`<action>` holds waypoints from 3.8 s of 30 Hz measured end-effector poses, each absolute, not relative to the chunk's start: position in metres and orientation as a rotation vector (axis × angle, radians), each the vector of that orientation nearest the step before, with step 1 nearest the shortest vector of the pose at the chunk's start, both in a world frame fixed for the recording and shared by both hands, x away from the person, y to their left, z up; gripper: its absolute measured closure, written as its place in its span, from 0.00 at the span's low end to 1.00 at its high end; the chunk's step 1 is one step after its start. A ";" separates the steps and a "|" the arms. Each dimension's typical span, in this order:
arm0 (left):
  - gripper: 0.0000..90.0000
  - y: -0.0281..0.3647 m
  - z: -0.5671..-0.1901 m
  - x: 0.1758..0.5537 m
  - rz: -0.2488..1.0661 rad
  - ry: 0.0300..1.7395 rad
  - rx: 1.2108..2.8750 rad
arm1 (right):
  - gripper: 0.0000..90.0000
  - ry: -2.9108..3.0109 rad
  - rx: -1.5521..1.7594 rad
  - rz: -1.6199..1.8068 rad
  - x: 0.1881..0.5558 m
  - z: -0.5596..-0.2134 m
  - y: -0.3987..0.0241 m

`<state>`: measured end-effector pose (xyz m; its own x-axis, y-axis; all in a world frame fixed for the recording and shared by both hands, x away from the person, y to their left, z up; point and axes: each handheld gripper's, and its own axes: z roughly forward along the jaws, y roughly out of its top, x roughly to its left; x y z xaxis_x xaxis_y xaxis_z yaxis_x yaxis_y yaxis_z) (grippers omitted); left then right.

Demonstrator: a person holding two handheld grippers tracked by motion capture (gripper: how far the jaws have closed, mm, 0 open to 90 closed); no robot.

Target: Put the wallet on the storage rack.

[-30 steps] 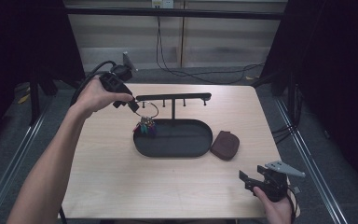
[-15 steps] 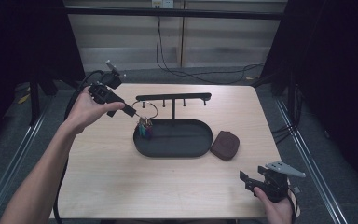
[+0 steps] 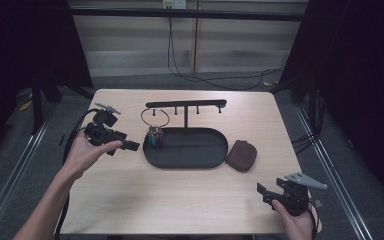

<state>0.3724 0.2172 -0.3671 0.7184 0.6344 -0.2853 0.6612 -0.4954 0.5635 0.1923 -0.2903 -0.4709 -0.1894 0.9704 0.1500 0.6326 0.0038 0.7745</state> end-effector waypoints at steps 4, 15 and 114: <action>0.26 0.225 -0.382 0.358 -0.032 0.987 2.206 | 0.26 1.862 1.642 1.039 0.193 -0.471 -0.289; 0.19 0.246 -0.419 0.308 -0.046 0.935 2.131 | 0.25 1.884 1.627 1.072 0.194 -0.467 -0.283; 0.21 0.262 -0.465 0.245 0.020 0.884 2.132 | 0.64 1.880 2.379 0.617 0.371 -0.456 -0.271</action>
<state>0.2454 0.2623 -0.4647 0.7547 0.5979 -0.2702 0.5852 -0.4273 0.6891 0.3708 -0.2708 -0.4560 0.1829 0.9431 0.2778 0.9243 -0.2613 0.2784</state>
